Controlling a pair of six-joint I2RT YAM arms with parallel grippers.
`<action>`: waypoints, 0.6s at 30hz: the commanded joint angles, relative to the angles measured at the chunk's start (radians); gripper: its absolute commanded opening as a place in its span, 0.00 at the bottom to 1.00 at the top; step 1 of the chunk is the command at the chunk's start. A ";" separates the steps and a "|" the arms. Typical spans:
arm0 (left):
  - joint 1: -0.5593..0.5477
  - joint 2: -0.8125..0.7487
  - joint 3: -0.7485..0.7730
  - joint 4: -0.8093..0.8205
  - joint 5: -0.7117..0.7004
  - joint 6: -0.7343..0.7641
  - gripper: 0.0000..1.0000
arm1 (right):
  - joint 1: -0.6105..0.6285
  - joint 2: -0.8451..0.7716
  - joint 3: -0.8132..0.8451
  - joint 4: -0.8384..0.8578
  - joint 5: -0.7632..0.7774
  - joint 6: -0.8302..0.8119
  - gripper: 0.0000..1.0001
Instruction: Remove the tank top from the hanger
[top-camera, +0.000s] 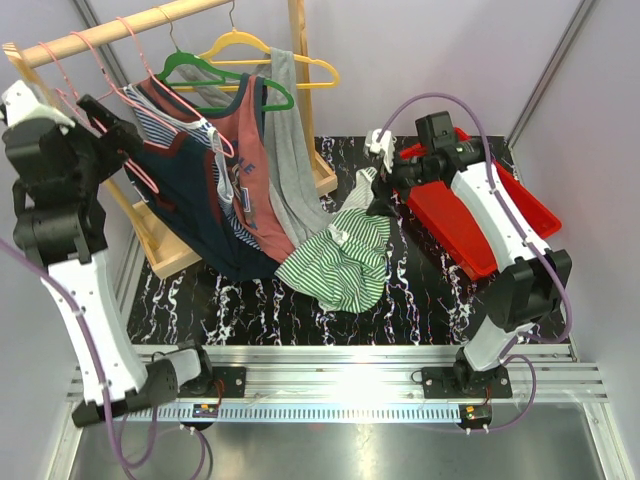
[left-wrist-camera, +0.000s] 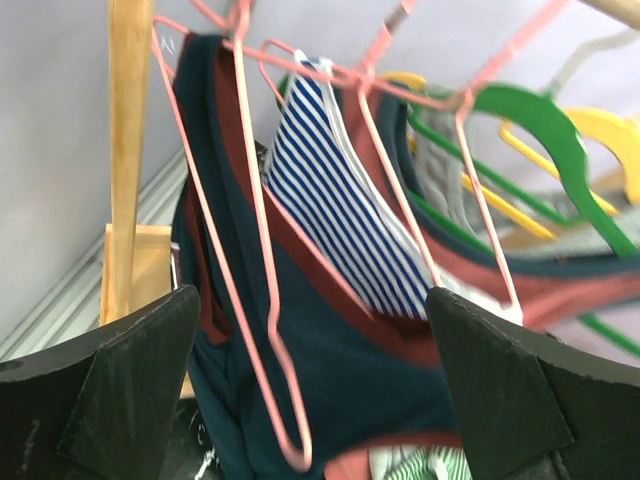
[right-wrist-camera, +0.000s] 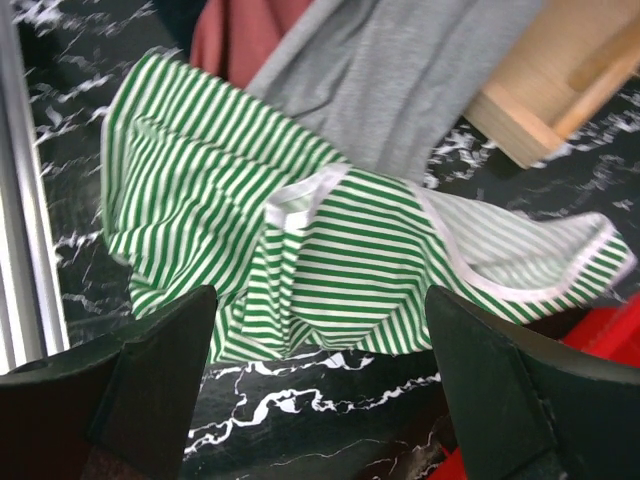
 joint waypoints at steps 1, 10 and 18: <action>0.005 -0.105 -0.104 0.074 0.080 0.028 0.99 | 0.012 -0.018 -0.031 -0.102 -0.155 -0.262 0.93; 0.007 -0.425 -0.401 0.174 0.140 0.021 0.99 | 0.142 0.048 -0.248 0.061 0.027 -0.299 0.98; 0.007 -0.536 -0.447 0.102 0.113 0.038 0.99 | 0.240 0.083 -0.453 0.540 0.352 -0.031 0.98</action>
